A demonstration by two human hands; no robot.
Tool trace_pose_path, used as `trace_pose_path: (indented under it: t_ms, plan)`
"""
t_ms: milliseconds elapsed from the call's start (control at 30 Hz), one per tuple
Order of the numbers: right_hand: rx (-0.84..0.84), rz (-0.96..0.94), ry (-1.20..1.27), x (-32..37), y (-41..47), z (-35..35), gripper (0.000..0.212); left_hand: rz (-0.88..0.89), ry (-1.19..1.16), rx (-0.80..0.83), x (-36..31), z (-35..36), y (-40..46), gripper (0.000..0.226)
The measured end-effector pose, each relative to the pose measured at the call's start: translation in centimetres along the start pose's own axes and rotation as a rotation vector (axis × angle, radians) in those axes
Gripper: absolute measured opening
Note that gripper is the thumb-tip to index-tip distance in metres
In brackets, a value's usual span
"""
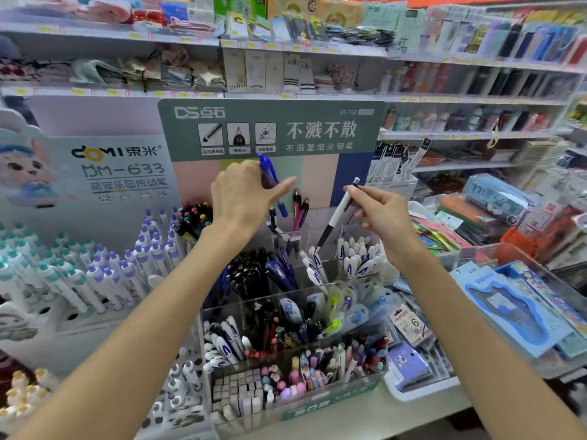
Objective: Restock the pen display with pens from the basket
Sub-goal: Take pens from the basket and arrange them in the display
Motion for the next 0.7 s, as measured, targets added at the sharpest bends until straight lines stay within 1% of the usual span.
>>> trace_pose_path:
  t_ms: [133, 200, 267, 367, 433, 567, 700]
  plan:
    - [-0.020, -0.009, -0.018, -0.3, -0.1, -0.2, 0.016, -0.050, 0.094, 0.152, 0.5, 3.0, 0.7, 0.052]
    - [-0.029, -0.009, -0.032, -0.5, -0.2, -0.5, 0.015, -0.060, 0.149, 0.250, 1.0, 4.3, 0.7, 0.049]
    - [-0.034, -0.010, -0.032, -0.8, -0.2, -0.8, 0.015, -0.056, 0.161, 0.297, 1.3, 4.8, 0.6, 0.045]
    - [-0.036, -0.010, -0.027, -1.0, -0.3, -1.0, 0.014, -0.016, 0.125, 0.318, 1.5, 4.8, 0.9, 0.030]
    - [-0.040, -0.008, -0.025, -1.1, -0.2, -0.9, 0.016, 0.030, 0.120, 0.333, 1.4, 4.8, 1.2, 0.024]
    - [-0.032, -0.014, -0.022, -1.0, 0.0, -0.6, 0.019, 0.073, 0.114, 0.311, 1.1, 4.7, 1.1, 0.021]
    - [-0.047, -0.062, 0.021, -0.4, 0.2, -0.5, 0.019, 0.068, 0.046, 0.258, 1.3, 4.6, 0.5, 0.019]
Point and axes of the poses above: each hand's wrist, its own y-axis towards the middle knuckle, its own z-axis out of the palm, x = y × z, the point moved 5 cm from there along y, towards the middle knuckle
